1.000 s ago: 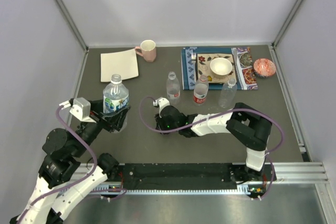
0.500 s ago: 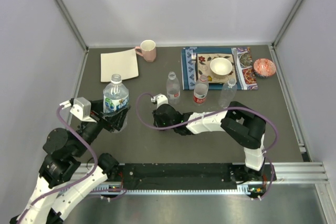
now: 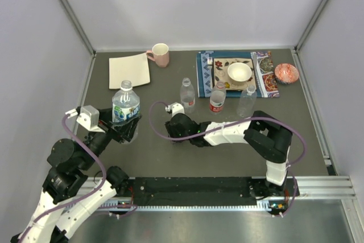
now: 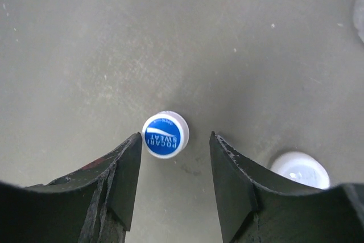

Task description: Unscrew the bottle caps

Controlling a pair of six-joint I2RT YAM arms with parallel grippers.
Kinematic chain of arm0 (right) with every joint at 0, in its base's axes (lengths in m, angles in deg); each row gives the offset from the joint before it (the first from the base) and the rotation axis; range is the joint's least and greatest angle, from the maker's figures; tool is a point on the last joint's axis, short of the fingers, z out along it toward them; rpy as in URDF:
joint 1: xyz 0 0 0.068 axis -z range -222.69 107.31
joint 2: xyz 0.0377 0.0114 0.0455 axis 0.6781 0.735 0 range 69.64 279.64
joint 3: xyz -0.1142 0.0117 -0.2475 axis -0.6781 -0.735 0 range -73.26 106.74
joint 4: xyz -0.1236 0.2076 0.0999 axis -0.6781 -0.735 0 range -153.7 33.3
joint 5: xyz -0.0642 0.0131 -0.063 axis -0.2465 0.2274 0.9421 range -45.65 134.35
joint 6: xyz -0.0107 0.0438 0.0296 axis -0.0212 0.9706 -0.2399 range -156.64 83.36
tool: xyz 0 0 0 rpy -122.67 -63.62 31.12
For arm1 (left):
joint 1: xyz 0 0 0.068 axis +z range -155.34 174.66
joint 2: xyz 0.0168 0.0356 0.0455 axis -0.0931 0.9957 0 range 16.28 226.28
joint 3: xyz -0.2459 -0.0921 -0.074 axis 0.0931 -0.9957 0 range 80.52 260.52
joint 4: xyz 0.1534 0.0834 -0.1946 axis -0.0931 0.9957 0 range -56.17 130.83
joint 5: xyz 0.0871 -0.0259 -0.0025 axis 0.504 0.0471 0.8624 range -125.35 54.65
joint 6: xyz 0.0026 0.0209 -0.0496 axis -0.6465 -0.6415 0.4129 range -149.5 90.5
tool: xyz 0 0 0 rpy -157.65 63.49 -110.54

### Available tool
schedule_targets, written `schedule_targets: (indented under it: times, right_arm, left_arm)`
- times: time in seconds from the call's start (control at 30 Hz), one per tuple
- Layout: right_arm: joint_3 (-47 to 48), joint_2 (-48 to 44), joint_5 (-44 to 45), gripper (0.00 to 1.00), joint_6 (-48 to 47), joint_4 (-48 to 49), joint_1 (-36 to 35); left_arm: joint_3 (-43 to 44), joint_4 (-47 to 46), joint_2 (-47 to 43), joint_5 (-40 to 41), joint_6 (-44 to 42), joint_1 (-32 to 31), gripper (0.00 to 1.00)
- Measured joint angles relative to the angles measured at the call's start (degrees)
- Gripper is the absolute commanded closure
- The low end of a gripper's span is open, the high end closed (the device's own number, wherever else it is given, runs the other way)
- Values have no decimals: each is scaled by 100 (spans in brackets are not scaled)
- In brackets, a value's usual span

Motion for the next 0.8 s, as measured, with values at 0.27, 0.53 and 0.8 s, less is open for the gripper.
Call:
schedule_targets:
  times: [0.27,0.53,0.8]
  right_arm:
    - [511,-1241,302,44,-9,-1434,-31]
    - [1316,-3198,566,34,-26,-2175,-55]
    - [1574,-4946,-238,20,79,-2319,680]
  left_arm:
    - [0,-37,83,17,-4,0,52]
    - [0,-317,431,13,-26,0,51]
    - [26,-798,1200,-1034,136,0,49]
